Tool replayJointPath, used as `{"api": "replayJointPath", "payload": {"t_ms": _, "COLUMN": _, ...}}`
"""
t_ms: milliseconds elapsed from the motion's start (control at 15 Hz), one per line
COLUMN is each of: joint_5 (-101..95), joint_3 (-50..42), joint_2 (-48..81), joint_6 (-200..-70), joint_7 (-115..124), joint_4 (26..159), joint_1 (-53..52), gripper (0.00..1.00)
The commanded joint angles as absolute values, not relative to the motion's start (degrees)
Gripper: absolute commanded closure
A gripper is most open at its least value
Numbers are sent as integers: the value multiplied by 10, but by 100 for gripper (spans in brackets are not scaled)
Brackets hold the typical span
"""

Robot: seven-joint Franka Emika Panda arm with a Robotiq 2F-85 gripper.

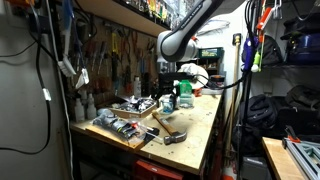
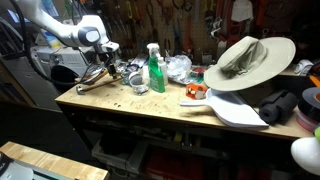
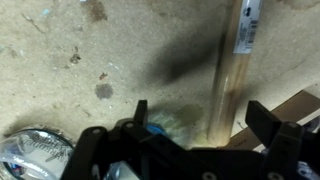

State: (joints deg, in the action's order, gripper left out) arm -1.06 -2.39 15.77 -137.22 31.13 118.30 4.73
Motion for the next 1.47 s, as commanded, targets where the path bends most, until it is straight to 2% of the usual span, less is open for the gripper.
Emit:
{"api": "replayJointPath", "payload": {"t_ms": 0, "joint_5": 13, "joint_3": -36, "joint_2": 192, "joint_6": -1383, "joint_7": 294, "joint_4": 1157, "joint_1": 30, "gripper": 0}}
{"api": "replayJointPath", "payload": {"t_ms": 1000, "joint_5": -8, "joint_3": -75, "joint_2": 262, "joint_6": -1459, "joint_7": 309, "joint_4": 1115, "joint_1": -16, "gripper": 2}}
{"api": "replayJointPath", "payload": {"t_ms": 1200, "joint_5": -16, "joint_3": -82, "joint_2": 265, "joint_6": -1461, "joint_7": 309, "joint_4": 1115, "joint_1": -24, "gripper": 20}}
{"api": "replayJointPath", "payload": {"t_ms": 1267, "joint_5": -18, "joint_3": -83, "joint_2": 264, "joint_6": -1461, "joint_7": 310, "joint_4": 1114, "joint_1": -26, "gripper": 33}}
{"api": "replayJointPath", "payload": {"t_ms": 1400, "joint_5": -22, "joint_3": -86, "joint_2": 265, "joint_6": -1464, "joint_7": 310, "joint_4": 1110, "joint_1": -30, "gripper": 53}}
